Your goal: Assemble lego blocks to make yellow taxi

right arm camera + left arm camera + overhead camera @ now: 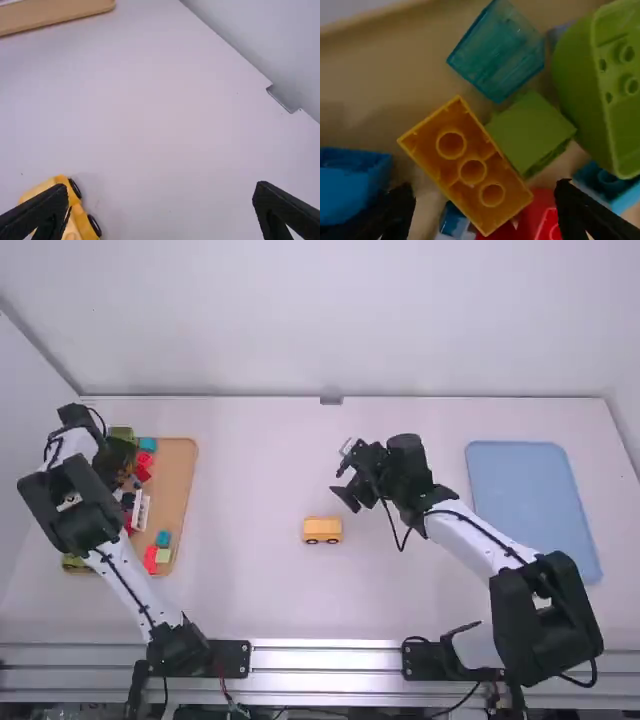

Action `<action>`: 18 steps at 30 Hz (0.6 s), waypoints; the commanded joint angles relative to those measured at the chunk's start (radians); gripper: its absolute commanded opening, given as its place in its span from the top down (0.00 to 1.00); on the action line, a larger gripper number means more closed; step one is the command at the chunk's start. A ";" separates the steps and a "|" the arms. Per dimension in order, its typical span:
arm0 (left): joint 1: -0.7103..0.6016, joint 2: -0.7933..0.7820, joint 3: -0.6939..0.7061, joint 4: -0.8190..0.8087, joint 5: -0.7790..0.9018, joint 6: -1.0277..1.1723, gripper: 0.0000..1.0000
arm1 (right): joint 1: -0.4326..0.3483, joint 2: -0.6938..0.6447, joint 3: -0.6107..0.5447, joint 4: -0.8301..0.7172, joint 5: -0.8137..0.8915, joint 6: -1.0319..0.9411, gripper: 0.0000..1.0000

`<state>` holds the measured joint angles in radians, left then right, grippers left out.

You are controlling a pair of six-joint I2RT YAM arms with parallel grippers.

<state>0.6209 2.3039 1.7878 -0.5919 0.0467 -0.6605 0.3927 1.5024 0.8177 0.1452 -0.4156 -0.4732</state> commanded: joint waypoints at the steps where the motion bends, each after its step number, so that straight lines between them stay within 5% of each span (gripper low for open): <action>1: 0.001 0.004 -0.028 0.008 -0.014 -0.005 0.27 | 0.000 -0.005 -0.007 -0.003 -0.003 0.005 0.02; 12: 0.001 0.004 -0.041 0.008 -0.075 -0.005 0.48 | 0.007 -0.005 -0.007 -0.003 -0.002 0.005 0.02; 18: 0.001 0.004 -0.042 0.031 -0.111 -0.005 0.49 | 0.007 -0.005 -0.006 -0.007 -0.002 0.005 0.02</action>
<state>0.6209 2.3039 1.7615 -0.5625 -0.0238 -0.6624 0.3927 1.5024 0.8177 0.1444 -0.4160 -0.4747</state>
